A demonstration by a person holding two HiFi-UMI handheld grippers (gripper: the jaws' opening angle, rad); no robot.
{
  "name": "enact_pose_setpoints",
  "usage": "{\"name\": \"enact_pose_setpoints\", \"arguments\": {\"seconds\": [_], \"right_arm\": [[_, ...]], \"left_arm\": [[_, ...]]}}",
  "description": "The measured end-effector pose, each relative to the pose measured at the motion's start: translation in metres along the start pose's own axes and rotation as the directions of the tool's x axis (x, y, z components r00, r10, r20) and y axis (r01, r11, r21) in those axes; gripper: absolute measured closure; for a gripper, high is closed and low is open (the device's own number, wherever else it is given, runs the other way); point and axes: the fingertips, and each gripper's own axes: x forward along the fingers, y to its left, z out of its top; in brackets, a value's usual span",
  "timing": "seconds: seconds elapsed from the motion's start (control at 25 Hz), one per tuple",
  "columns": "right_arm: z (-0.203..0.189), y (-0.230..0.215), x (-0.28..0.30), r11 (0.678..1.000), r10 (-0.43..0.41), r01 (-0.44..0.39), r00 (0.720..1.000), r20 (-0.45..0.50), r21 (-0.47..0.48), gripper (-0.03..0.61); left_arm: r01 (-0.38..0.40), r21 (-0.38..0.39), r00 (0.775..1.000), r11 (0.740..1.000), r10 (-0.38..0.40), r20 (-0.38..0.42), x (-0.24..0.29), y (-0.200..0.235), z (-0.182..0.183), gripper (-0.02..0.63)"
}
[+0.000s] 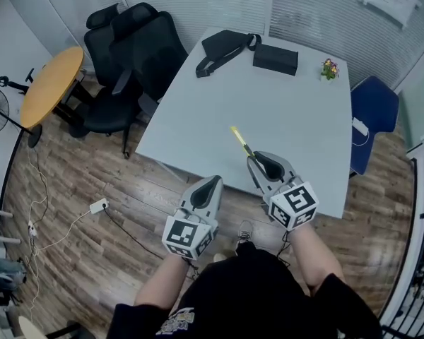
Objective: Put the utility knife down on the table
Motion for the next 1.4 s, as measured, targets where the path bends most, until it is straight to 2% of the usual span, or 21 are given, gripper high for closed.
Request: {"name": "enact_pose_setpoints", "arguments": {"seconds": [0.32, 0.72, 1.0, 1.4], "right_arm": [[-0.002, -0.057, 0.022, 1.0, 0.007, -0.007, 1.0, -0.022, 0.021, 0.509], [-0.013, -0.098, 0.055, 0.999, -0.03, 0.032, 0.997, -0.075, 0.027, 0.509], [-0.039, -0.12, 0.093, 0.992, -0.11, 0.116, 0.986, -0.122, 0.044, 0.509], [-0.085, -0.153, 0.143, 0.971, -0.214, 0.232, 0.951, -0.224, 0.056, 0.509]], "left_arm": [[-0.019, 0.0, 1.0, 1.0, 0.019, -0.003, 0.056, 0.011, 0.006, 0.609], [0.005, -0.022, 1.0, 1.0, -0.005, -0.012, 0.097, 0.036, 0.007, 0.609], [0.098, -0.041, 0.992, 0.994, -0.101, -0.072, 0.119, 0.063, -0.01, 0.608], [0.203, -0.081, 0.967, 0.976, -0.213, -0.137, 0.151, 0.115, -0.032, 0.609]]}}
